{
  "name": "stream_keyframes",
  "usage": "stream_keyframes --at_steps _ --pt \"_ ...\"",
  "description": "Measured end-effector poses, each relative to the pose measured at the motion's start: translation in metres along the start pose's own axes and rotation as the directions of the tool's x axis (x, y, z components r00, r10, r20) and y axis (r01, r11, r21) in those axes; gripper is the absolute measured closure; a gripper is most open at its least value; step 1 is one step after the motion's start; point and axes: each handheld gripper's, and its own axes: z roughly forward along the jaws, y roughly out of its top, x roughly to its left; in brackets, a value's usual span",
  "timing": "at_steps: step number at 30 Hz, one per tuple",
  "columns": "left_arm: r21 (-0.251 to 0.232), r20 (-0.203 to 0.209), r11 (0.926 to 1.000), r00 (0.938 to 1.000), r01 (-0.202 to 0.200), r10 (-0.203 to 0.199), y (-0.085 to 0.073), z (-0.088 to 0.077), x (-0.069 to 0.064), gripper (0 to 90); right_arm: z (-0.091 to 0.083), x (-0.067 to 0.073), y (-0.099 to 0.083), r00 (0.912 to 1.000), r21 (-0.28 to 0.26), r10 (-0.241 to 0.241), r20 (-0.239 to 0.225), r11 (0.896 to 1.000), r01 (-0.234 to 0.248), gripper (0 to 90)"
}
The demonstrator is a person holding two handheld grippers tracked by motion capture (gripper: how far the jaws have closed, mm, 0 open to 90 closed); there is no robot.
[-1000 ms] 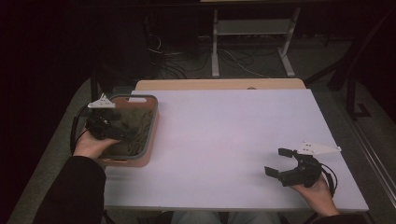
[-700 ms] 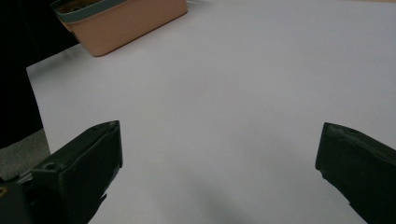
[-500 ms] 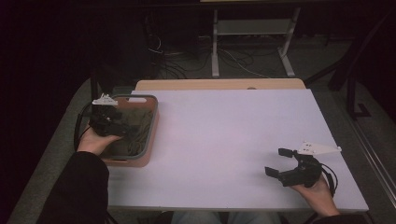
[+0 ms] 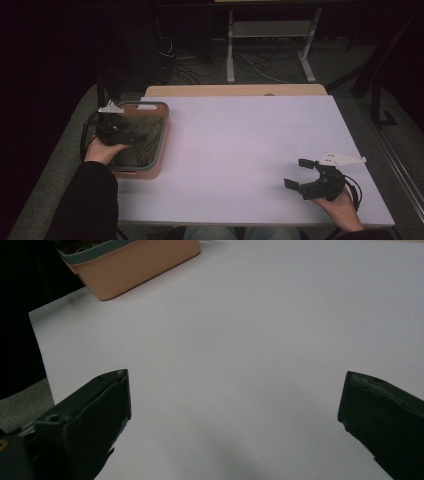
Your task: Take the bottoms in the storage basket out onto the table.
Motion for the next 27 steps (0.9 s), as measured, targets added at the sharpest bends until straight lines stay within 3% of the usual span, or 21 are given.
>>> stream_keyframes --at_steps 8,12,27 --pt "0.000 -0.006 0.9988 0.9988 0.049 -0.049 -0.006 0.006 0.012 0.0 -0.002 -0.002 0.000 1.0000 -0.001 0.005 0.005 1.000 -0.005 0.3" --pt "-0.009 0.021 0.9953 0.9951 0.097 -0.096 -0.009 0.010 0.018 0.0 -0.002 -0.002 0.000 1.0000 0.000 0.005 0.004 1.000 -0.005 0.3" --pt "0.055 0.010 0.9898 0.9912 0.132 -0.132 -0.006 0.024 0.021 0.0 -0.002 -0.001 -0.001 1.0000 0.001 0.003 -0.004 1.000 -0.003 0.3"
